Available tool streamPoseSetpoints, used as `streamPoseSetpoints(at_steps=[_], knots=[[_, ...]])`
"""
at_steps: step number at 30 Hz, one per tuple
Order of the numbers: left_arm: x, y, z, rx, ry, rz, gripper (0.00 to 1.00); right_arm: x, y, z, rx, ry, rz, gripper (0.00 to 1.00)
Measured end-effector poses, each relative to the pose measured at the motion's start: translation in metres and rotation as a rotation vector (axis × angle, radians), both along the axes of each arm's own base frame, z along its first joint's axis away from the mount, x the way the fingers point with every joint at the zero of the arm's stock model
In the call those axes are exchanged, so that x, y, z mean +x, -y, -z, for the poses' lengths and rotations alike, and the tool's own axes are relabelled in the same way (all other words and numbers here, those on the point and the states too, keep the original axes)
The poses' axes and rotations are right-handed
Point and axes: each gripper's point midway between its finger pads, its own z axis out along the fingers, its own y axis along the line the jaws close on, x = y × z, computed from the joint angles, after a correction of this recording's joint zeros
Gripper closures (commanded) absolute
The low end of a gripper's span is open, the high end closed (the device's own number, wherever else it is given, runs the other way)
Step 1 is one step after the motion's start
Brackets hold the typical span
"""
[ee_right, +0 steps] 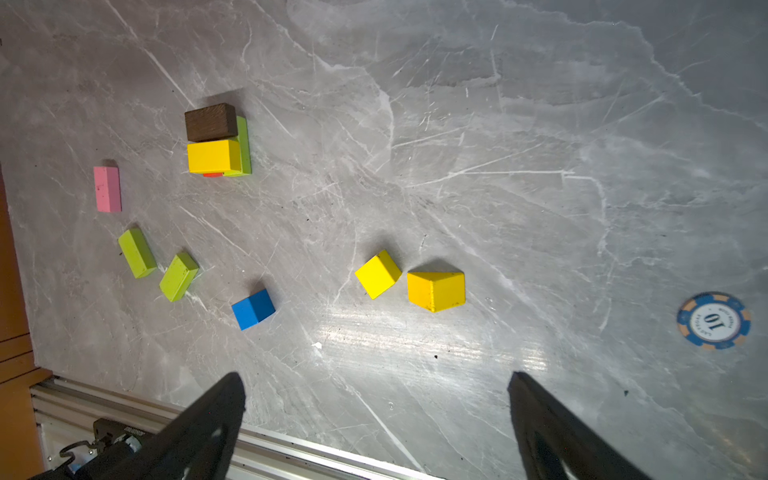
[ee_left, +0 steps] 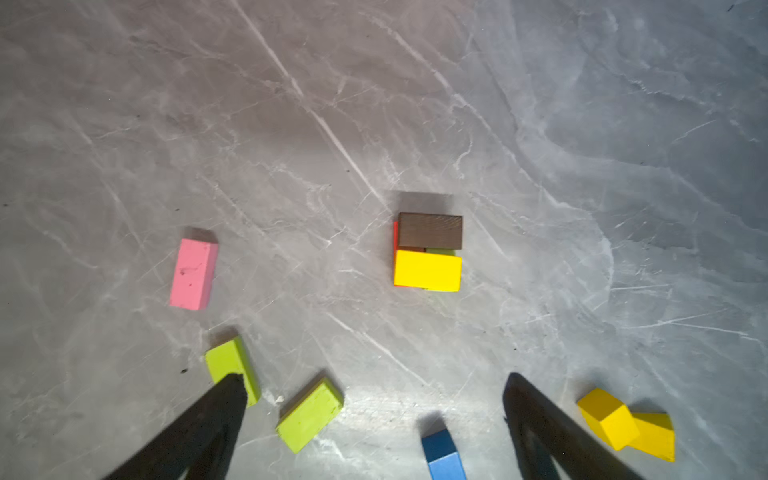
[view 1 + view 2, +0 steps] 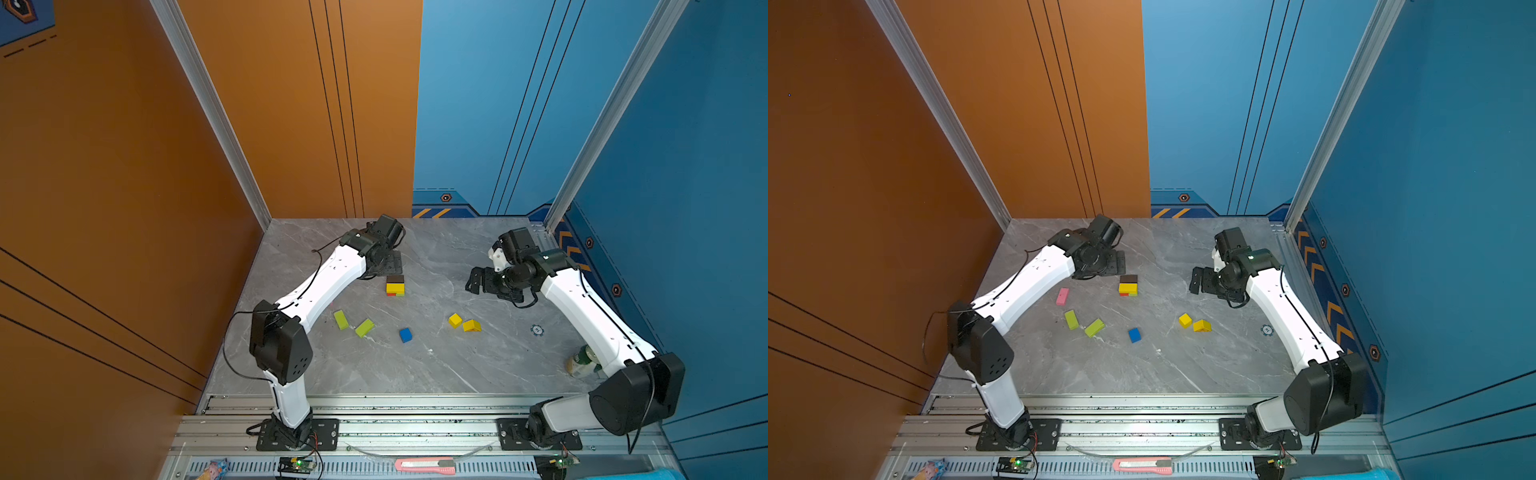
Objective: Build the wood block tower
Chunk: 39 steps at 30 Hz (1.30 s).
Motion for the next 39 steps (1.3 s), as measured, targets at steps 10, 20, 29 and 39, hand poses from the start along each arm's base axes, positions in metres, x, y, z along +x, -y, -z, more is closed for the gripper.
streamPoseSetpoints(at_steps=[10,20,29,39], knots=[[-0.021,-0.047,-0.007,0.098,0.031,-0.030,0.02,-0.009,-0.044,-0.014,-0.008,0.034,-0.057,0.00],[-0.042,-0.099,-0.020,0.048,0.099,-0.088,0.02,-0.018,-0.092,-0.026,-0.021,0.069,-0.089,0.00],[-0.058,-0.127,-0.022,0.057,0.134,-0.087,0.02,-0.032,-0.118,-0.029,-0.040,0.088,-0.095,0.00],[-0.068,-0.166,-0.011,-0.013,0.162,-0.188,0.02,-0.032,-0.140,-0.036,-0.074,0.119,-0.108,0.00]])
